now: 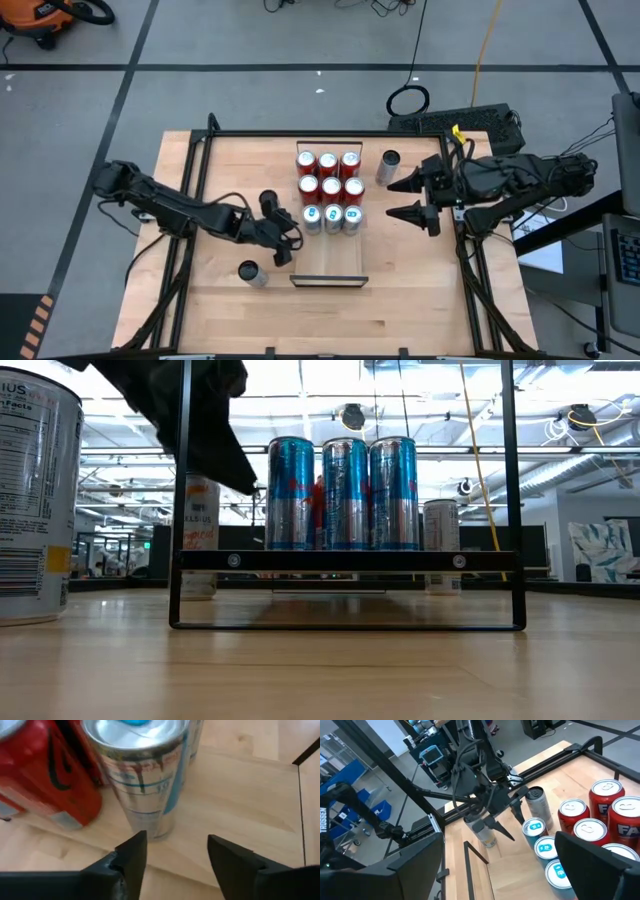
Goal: Place canned beverage on shelf
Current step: Put the blue soda can on the shelf aligned with the other blue soda can
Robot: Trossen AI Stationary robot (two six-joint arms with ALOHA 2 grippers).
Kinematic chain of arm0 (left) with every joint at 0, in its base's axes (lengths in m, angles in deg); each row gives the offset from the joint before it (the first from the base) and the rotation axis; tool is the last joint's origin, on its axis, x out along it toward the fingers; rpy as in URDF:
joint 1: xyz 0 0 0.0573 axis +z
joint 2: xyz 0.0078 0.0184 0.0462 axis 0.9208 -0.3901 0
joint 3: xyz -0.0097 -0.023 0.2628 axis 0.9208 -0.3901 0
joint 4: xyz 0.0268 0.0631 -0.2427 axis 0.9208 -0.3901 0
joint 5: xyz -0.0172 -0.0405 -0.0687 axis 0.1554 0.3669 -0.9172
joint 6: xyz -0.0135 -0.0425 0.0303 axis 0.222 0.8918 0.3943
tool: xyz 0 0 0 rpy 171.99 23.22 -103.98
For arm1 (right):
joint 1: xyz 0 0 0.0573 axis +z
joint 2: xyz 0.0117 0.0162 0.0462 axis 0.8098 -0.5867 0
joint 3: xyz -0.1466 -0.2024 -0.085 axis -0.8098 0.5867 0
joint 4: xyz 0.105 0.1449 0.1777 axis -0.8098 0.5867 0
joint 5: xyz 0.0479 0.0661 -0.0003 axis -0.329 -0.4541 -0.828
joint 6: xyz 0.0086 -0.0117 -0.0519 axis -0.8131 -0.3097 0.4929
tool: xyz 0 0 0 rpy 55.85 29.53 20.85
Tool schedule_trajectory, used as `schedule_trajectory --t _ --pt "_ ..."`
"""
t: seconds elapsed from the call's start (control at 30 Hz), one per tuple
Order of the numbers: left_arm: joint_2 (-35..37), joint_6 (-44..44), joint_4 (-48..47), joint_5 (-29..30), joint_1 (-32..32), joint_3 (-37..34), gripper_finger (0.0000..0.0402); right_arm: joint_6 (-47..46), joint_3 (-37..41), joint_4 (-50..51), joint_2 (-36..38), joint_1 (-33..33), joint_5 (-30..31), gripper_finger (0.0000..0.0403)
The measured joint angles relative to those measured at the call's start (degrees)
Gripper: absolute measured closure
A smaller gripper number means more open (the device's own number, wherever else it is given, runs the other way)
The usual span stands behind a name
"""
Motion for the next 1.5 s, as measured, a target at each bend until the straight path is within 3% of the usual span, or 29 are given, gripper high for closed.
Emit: schedule_trajectory --t 0.23,0.43,0.8,0.9,1.03,1.23,1.37,1.5 --pt "-3.4 -0.4 5.1 -0.3 0.9 0.0 0.0262 -0.7 0.0 0.0 -0.8 0.0 -0.1 0.0046" --pt "-4.4 -1.1 7.5 -0.9 1.3 0.0 0.0298 -1.1 0.0 0.0 -1.3 0.0 -0.1 0.0046" --pt "-4.3 -2.4 12.1 -6.1 1.3 0.0 0.0313 -1.5 0.0 0.5 -1.7 0.0 -0.1 0.0046" --pt "-2.9 0.2 9.7 -8.0 1.1 0.7 0.0314 -3.1 0.0 0.6 -3.2 0.0 -0.5 0.0046" --pt "0.3 1.8 4.3 -6.4 0.5 3.3 0.0314 -1.1 0.0 -2.0 -8.5 0.0 -5.1 0.0057" --pt "3.6 -0.2 -2.5 0.4 1.2 6.3 0.0314 4.3 0.1 -8.0 -17.5 -2.0 -6.6 0.0143" --pt "3.7 -1.2 -4.3 1.2 2.6 6.4 0.0314 9.4 0.1 -11.9 -21.8 -4.7 -6.8 0.0233" --pt "3.7 -1.0 -5.6 1.3 3.9 6.4 0.0314 10.8 0.1 -13.8 -25.2 -8.1 -10.8 0.0334"
